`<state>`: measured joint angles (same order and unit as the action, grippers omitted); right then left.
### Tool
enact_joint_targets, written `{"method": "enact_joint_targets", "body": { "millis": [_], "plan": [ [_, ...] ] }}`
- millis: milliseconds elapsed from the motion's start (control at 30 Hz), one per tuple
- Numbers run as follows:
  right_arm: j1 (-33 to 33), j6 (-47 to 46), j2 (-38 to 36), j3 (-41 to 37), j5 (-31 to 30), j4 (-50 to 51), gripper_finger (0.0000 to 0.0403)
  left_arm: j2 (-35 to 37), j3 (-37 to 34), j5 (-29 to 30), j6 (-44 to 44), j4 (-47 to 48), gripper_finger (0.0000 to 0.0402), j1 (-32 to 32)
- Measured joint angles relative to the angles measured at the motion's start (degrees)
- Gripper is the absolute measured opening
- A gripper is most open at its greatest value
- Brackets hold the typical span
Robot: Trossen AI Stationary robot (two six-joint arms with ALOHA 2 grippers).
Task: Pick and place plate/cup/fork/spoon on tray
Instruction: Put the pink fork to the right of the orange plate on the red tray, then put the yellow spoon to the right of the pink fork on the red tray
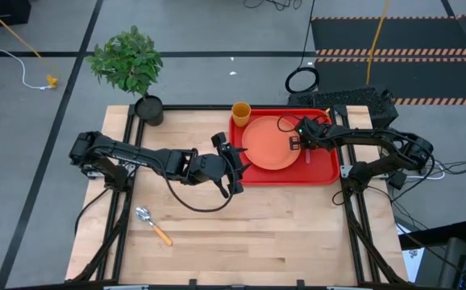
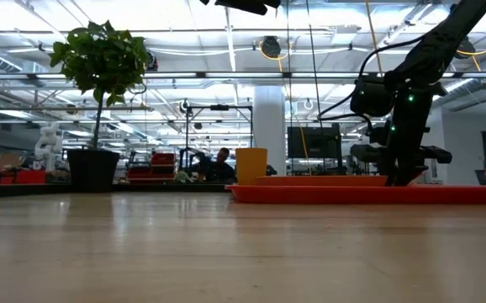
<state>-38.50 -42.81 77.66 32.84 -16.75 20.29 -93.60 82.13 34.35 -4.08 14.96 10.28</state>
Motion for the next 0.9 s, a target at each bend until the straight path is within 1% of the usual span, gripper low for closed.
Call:
{"method": "enact_joint_targets", "body": {
  "millis": [100, 200, 300, 433, 533, 633, 767, 833, 900],
  "plan": [
    [0.0, 0.7, -0.5, 0.0, -0.3, -0.7, 0.0131, 0.0, 0.0, 0.0, -0.1, 0.0, 0.0214, 0.0],
    [0.0, 2.1, -2.2, 0.0, -1.2, -0.8, 0.0145, 0.0, 0.0, 0.0, -0.1, 0.0, 0.0214, 0.0],
    [0.0, 3.5, -5.0, 0.0, -1.2, -0.1, 0.015, 0.0, 0.0, 0.0, -0.1, 0.1, 0.0214, 0.0],
    [0.0, 5.2, -10.3, 0.0, -0.9, 3.9, 0.0149, 0.0, 0.0, 0.0, -0.2, 0.3, 0.0214, 0.0],
    [0.2, 6.6, -15.1, 0.0, 1.3, 8.1, 0.0149, 0.0, 0.0, 0.0, 0.0, 1.3, 0.0214, 0.1],
    [1.6, 8.8, -20.4, 0.0, 4.8, 12.3, 0.0149, 0.0, 0.0, 0.0, 1.5, 5.0, 0.0214, 0.6],
    [5.9, 10.8, -27.6, 0.0, 9.1, 16.8, 0.0149, 0.0, 0.0, 0.0, 6.7, 13.2, 0.0214, 2.5],
    [9.1, 10.7, -30.9, 0.0, 10.5, 18.2, 0.0149, 0.0, 0.0, 0.0, 11.9, 19.8, 0.0214, 3.7],
    [12.6, 10.2, -33.7, 0.0, 11.0, 19.0, 0.0148, 0.0, 0.0, 0.0, 20.1, 27.4, 0.0214, 5.3]
  ]
}}
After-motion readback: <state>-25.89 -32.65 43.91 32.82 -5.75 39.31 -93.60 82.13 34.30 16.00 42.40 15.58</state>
